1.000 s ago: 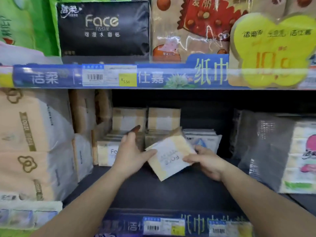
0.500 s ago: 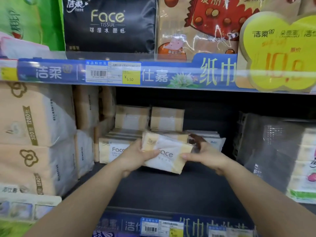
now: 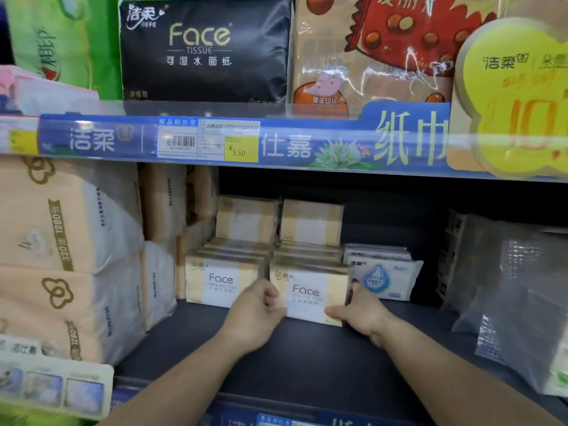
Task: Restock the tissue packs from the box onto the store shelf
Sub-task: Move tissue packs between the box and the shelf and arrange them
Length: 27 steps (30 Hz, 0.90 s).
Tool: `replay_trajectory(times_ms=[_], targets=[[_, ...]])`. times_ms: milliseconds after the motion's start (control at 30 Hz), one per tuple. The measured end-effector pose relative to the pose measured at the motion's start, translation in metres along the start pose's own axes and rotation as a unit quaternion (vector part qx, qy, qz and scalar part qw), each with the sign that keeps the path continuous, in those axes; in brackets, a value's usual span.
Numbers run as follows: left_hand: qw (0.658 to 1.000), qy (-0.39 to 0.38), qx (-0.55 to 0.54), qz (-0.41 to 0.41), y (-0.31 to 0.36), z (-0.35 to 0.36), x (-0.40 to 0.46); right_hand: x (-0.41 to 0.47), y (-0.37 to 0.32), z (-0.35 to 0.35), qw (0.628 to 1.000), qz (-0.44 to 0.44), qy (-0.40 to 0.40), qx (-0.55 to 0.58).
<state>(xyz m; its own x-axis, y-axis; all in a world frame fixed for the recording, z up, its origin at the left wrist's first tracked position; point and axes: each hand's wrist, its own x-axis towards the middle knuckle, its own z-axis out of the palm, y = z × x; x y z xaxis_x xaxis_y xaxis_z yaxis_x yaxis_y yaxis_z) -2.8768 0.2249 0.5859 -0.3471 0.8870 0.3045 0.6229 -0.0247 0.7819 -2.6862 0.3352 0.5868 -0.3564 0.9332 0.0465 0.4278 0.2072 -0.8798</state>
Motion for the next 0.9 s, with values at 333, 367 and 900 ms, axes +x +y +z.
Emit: replay_trajectory(times_ms=[333, 367, 900], targets=[[0.992, -0.127, 0.022, -0.016, 0.006, 0.012, 0.008, 0.007, -0.008, 0.021, 0.995, -0.022, 0.096, -0.012], [0.991, -0.13, 0.028, -0.016, 0.005, 0.013, 0.007, 0.008, -0.009, 0.022, 0.995, -0.02, 0.091, -0.025], [0.98, -0.155, 0.117, -0.031, 0.043, 0.01, -0.01, -0.062, -0.011, -0.023, 0.996, 0.042, 0.049, -0.062]])
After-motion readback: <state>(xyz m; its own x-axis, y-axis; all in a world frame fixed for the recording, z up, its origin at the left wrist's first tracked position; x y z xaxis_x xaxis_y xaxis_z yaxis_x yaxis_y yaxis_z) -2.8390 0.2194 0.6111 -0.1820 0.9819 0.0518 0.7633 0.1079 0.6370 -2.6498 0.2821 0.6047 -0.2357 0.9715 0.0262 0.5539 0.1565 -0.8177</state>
